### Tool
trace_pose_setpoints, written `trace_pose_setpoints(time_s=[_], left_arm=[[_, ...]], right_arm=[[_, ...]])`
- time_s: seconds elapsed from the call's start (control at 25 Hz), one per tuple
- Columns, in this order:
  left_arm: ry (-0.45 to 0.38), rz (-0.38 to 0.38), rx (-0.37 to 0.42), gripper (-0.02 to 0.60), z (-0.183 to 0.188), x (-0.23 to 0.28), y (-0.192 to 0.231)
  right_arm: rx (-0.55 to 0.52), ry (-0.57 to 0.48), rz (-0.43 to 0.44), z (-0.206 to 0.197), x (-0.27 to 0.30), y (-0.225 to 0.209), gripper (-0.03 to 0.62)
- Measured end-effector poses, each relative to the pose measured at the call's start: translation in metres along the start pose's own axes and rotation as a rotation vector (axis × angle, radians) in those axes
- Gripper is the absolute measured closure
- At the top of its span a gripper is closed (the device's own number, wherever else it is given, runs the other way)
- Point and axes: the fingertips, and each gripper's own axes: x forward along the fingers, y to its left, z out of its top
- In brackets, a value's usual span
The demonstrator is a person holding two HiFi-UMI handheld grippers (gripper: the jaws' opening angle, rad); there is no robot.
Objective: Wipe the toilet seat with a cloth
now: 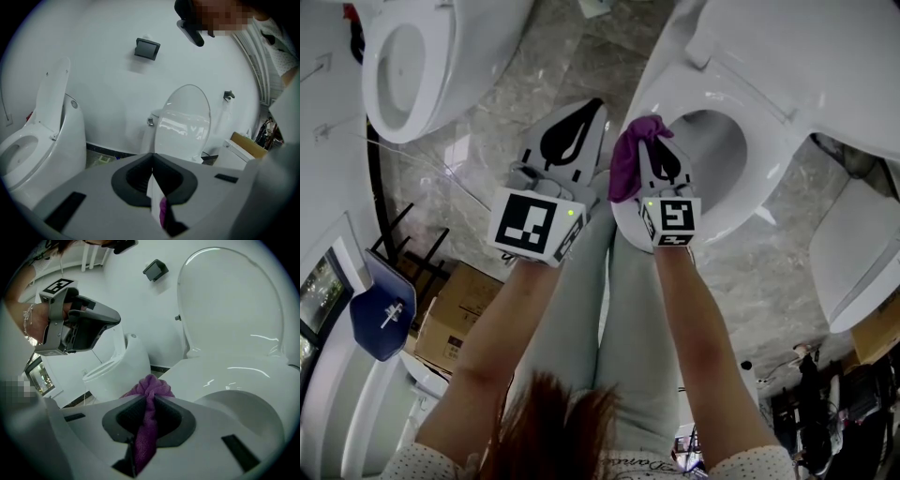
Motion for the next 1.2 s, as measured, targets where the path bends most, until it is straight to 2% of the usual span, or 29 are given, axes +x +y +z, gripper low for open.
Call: trace_pose_setpoints(time_s=[0.44, 1.2], left_arm=[[-0.018, 0.021, -0.001, 0.577, 0.010, 0.000, -0.001], [-0.022, 0.011, -0.019, 0.577, 0.011, -0.001, -0.001]], right_arm=[[0.065, -0.006, -0.023, 0.012, 0.010, -0.018, 0.525], [0.085, 0.000, -0.053, 0.031, 0.021, -0.039, 0.523]])
